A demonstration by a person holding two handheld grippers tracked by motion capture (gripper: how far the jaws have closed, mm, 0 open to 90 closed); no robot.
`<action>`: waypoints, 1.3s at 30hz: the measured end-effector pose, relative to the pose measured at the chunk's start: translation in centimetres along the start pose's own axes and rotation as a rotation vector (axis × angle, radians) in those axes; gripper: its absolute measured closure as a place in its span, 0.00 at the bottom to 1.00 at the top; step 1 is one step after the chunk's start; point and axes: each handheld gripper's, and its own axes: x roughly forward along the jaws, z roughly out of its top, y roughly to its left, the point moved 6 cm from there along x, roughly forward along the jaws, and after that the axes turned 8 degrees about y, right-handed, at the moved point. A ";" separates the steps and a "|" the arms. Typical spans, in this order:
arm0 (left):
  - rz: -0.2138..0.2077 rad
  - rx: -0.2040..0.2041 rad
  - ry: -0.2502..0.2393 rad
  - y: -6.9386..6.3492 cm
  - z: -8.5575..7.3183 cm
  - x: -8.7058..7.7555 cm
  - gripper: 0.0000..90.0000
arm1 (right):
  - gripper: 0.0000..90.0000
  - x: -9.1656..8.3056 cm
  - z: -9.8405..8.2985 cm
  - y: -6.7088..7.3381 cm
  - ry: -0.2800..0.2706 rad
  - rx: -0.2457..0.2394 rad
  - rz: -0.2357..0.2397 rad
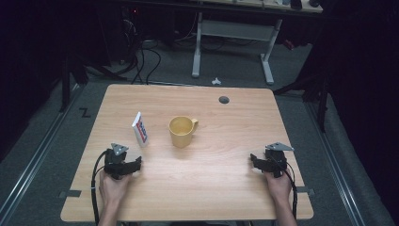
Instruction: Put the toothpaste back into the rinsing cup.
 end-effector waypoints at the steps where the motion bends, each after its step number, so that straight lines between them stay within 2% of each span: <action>1: -0.001 -0.003 -0.002 0.0 0.0 0.0 0.25 | 0.31 0.0 0.0 0.0 0.000 0.000 0.000; 7: -0.014 -0.008 -0.006 0.0 -0.1 -0.6 0.29 | 0.31 0.0 0.0 0.0 0.000 0.000 0.000; 17: -0.051 -0.024 -0.046 -0.2 0.4 -2.0 0.33 | 0.31 0.0 0.0 0.0 0.000 -0.002 0.002; 25: -0.069 -0.011 -0.084 -0.7 1.5 -2.8 0.33 | 0.31 0.0 0.0 0.0 0.000 -0.002 0.002; 30: -0.085 -0.022 -0.094 -0.8 2.1 -3.3 0.35 | 0.31 0.0 0.0 0.0 0.000 -0.002 0.002; 39: -0.088 -0.027 -0.113 -1.1 3.4 -3.7 0.35 | 0.31 0.0 0.0 0.1 0.001 -0.006 0.005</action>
